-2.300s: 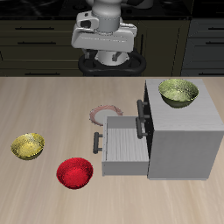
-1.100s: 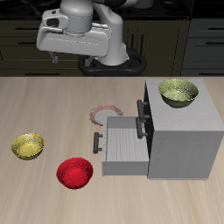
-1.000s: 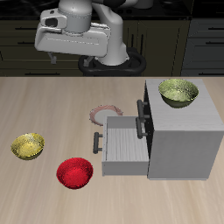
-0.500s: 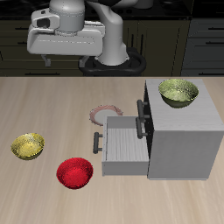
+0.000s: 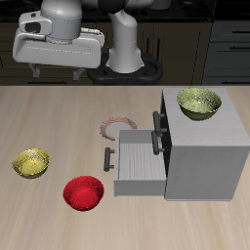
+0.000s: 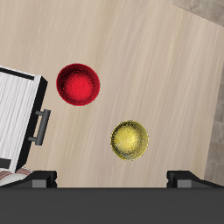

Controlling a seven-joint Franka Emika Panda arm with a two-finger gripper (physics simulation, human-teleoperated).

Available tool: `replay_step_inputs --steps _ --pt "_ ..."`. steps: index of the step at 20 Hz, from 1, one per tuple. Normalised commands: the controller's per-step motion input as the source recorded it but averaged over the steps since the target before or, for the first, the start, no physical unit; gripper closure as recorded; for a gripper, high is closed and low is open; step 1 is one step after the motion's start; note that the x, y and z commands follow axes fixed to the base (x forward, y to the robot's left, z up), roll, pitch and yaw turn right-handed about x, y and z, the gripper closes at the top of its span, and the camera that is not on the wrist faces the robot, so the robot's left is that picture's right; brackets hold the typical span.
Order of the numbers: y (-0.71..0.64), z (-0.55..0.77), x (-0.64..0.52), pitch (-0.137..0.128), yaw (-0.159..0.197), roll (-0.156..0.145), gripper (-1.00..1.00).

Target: Close the bottom drawer of the white cabinet

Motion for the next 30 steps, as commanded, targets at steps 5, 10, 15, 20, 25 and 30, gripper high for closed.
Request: replay_step_inputs --steps 5,10,15,20,25,30 --pt "0.07 -0.21 0.06 -0.005 0.216 0.019 -1.00" --pt "0.30 -0.32 0.02 0.035 0.336 0.074 -1.00" --pt "0.08 -0.16 -0.06 -0.001 0.283 0.020 -1.00" --pt "-0.02 -0.13 -0.10 0.001 0.236 0.000 -1.00" --pt "0.04 -0.24 -0.10 0.007 0.299 0.033 -1.00" --pt "0.11 -0.10 -0.14 -0.035 0.284 0.025 -1.00"
